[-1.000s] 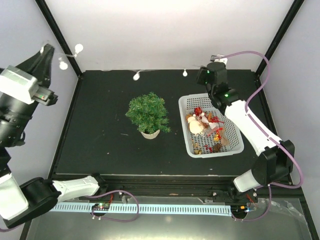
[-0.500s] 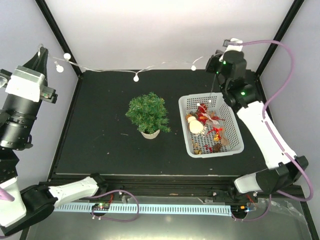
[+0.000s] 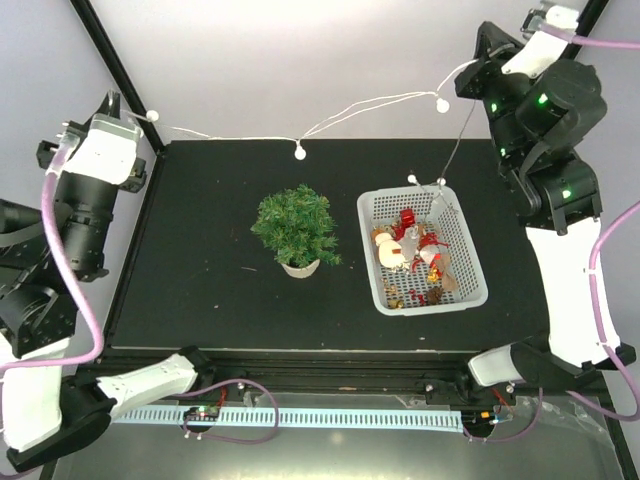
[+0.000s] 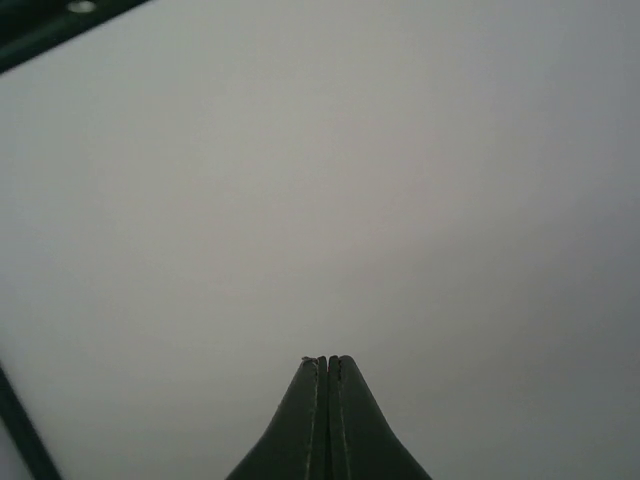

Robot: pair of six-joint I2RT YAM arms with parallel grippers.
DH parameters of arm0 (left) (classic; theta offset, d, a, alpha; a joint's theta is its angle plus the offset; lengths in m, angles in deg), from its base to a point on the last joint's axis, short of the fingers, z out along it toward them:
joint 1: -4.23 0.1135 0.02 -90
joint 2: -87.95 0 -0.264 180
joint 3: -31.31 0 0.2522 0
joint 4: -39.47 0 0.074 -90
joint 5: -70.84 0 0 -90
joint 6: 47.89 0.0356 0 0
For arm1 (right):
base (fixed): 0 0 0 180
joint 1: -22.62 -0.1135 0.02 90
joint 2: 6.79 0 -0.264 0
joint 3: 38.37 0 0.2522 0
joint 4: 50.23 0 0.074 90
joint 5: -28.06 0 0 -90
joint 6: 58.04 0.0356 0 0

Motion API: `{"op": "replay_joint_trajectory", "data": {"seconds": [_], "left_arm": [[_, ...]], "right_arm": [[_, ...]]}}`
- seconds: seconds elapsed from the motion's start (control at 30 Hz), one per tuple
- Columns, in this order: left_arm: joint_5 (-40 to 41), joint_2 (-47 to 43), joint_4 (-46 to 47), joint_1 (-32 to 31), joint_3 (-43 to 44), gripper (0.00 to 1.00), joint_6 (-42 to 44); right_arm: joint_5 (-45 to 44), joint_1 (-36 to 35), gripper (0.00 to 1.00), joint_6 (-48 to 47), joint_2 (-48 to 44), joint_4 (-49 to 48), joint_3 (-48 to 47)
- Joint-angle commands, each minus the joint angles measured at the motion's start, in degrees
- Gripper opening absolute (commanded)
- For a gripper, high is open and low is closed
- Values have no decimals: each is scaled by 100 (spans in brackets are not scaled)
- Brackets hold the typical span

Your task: Decorate the small christmas tree

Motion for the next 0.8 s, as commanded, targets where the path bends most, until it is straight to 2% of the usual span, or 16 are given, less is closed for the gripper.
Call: {"op": "replay_joint_trajectory", "data": {"seconds": [0.0, 0.1, 0.2, 0.3, 0.4, 0.47, 0.53, 0.6, 0.63, 0.7, 0.73, 0.77], "left_arm": [[129, 27, 216, 272, -279, 1, -51], [-192, 14, 218, 749, -526, 2, -298], [-835, 120, 10, 1599, -615, 2, -791], [-1506, 245, -194, 2437, -628, 2, -1269], [-2039, 334, -316, 3012, -633, 2, -1635], [-2330, 352, -365, 3243, -660, 2, -1832], [-2532, 349, -380, 3322, -712, 2, -1967], [-2633, 347, -369, 3332, -746, 2, -2061], [-2681, 358, -378, 3332, -747, 2, -2115], [-2724, 393, -393, 3333, -712, 2, -2180], [-2728, 418, -407, 3335, -686, 1, -2201], [-2749, 430, -415, 3340, -672, 1, -2217]], "right_arm": [[832, -162, 1, -289, 257, 589, -639], [1067, -368, 1, -403, 160, 635, -630], [1127, -465, 1, -445, 93, 792, -550], [384, -468, 1, -494, -55, 780, -114], [-879, -463, 1, -668, -43, 943, 99], [-874, -462, 1, -1105, -182, 547, 499], [-1044, -466, 1, -1097, -66, 684, 246], [-515, -468, 1, -1360, -140, 370, 494], [-707, -478, 1, -1323, -50, 419, 466], [-963, -479, 1, -1132, 223, 896, -296], [-992, -474, 1, -1020, 136, 793, -360], [-979, -479, 1, -1114, -40, 317, -38]]}}
